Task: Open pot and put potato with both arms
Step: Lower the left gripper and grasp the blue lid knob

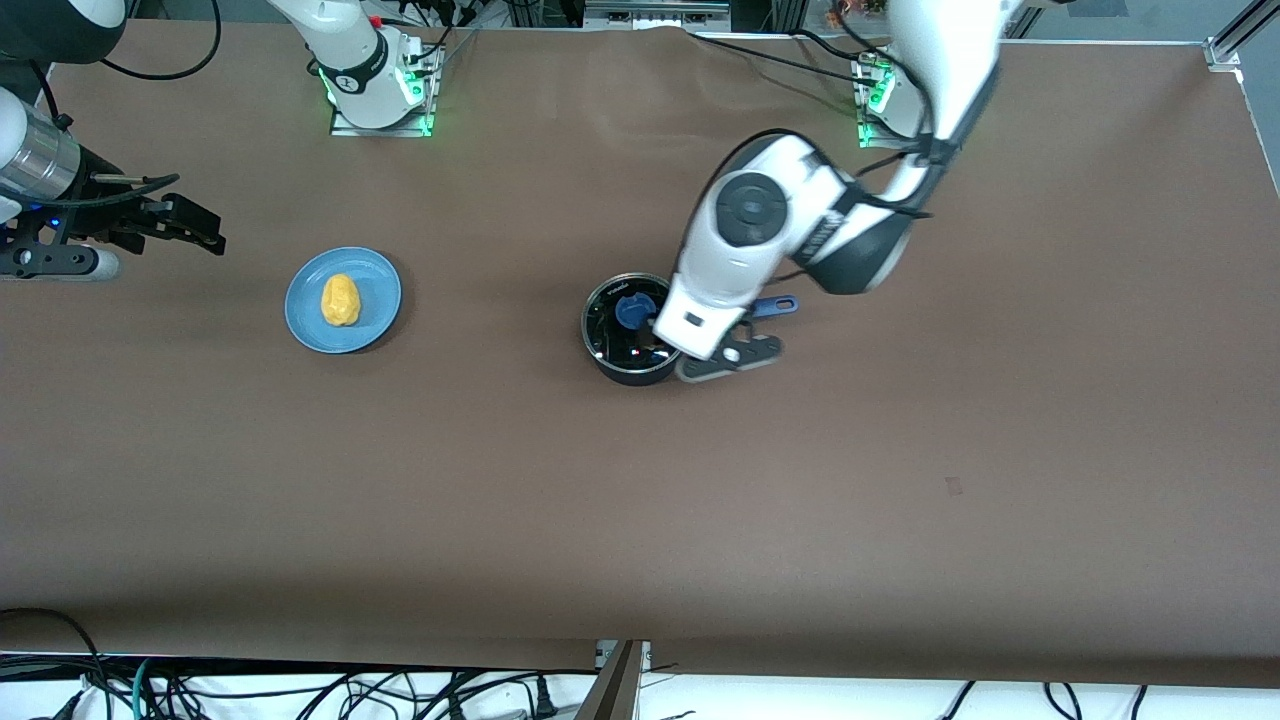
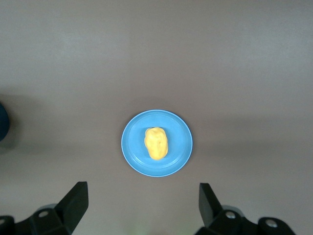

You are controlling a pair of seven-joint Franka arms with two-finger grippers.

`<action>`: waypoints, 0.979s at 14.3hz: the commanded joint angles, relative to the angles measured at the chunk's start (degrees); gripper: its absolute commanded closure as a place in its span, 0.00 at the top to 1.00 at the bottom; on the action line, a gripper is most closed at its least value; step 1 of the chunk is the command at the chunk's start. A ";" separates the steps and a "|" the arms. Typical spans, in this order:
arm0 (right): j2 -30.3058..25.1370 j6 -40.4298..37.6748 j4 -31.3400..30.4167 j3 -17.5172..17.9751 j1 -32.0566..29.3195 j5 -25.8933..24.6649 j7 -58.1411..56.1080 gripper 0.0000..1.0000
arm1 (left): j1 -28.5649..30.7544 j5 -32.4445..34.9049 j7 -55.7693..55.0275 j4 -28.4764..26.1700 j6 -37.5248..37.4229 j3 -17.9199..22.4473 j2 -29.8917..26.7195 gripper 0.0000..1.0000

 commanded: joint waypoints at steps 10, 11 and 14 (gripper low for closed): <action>-0.51 -0.86 0.21 0.70 -0.89 1.00 0.18 1.00 | -7.86 9.41 -10.03 0.65 2.42 0.57 4.07 1.00; -0.51 -0.86 0.21 0.70 -0.89 1.00 0.18 1.00 | -7.86 9.41 -10.03 0.39 2.42 0.57 4.24 1.00; -0.51 -0.86 0.21 0.70 -0.89 1.00 0.18 1.00 | -8.04 10.11 -10.03 -0.22 2.51 0.57 4.59 1.00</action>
